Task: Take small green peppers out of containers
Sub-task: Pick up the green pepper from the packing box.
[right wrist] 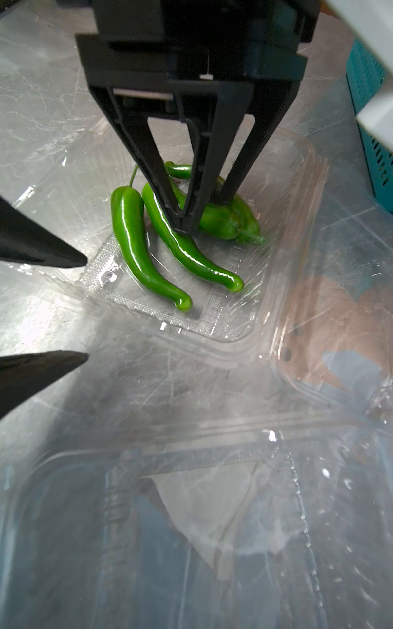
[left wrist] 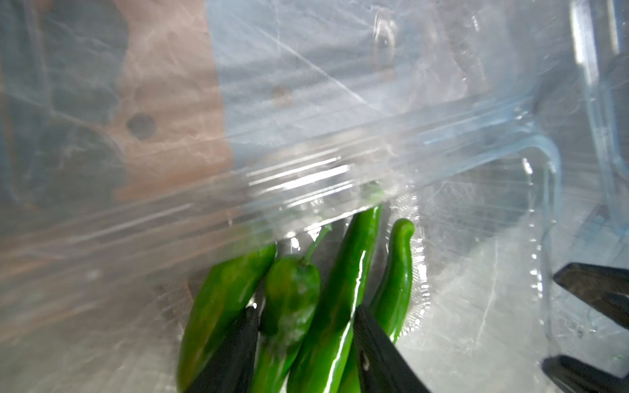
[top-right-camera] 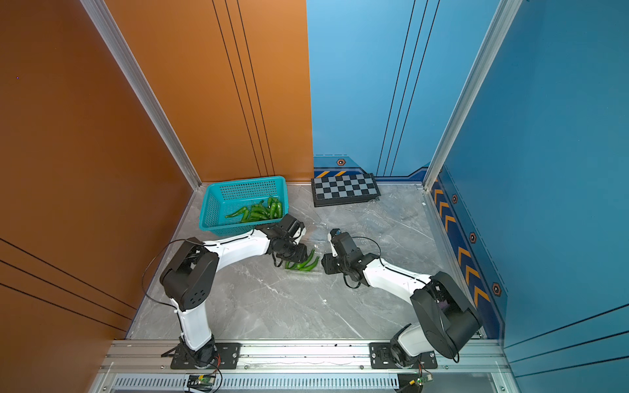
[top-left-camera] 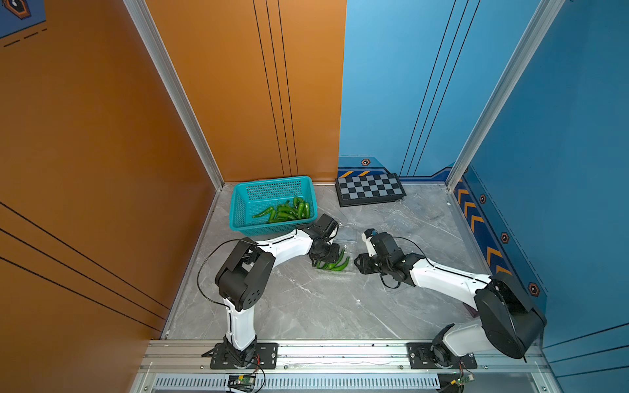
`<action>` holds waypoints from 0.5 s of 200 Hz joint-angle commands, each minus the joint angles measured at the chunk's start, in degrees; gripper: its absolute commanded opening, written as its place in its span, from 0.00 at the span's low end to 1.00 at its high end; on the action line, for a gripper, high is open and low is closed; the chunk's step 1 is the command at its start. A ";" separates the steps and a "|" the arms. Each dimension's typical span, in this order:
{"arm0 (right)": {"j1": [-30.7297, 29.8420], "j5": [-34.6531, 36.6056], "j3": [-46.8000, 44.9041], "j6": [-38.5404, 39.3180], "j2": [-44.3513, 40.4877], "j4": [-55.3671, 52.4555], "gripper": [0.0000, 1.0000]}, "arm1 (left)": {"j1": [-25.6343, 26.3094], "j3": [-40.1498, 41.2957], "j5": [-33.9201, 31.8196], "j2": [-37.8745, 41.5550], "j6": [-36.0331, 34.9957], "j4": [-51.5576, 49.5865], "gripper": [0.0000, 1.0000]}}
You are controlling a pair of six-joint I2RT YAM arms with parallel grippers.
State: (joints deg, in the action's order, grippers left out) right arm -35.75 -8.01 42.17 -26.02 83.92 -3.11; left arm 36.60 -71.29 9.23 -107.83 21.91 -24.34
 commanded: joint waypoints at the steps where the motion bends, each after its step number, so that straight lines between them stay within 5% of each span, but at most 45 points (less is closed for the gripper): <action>1: -0.44 -0.96 -0.25 -1.26 1.92 1.94 0.41 | 0.64 -1.32 -2.42 -0.88 0.57 -2.21 0.46; 100: -0.90 -1.59 0.27 -1.62 3.88 3.64 0.36 | 0.49 -2.64 -4.15 -1.57 3.55 -2.24 0.41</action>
State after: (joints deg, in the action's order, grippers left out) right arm -36.16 -9.02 42.17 -27.07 87.02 -0.34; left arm 36.73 -72.49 6.61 -108.14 24.84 -25.15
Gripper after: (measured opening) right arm 0.354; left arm 0.408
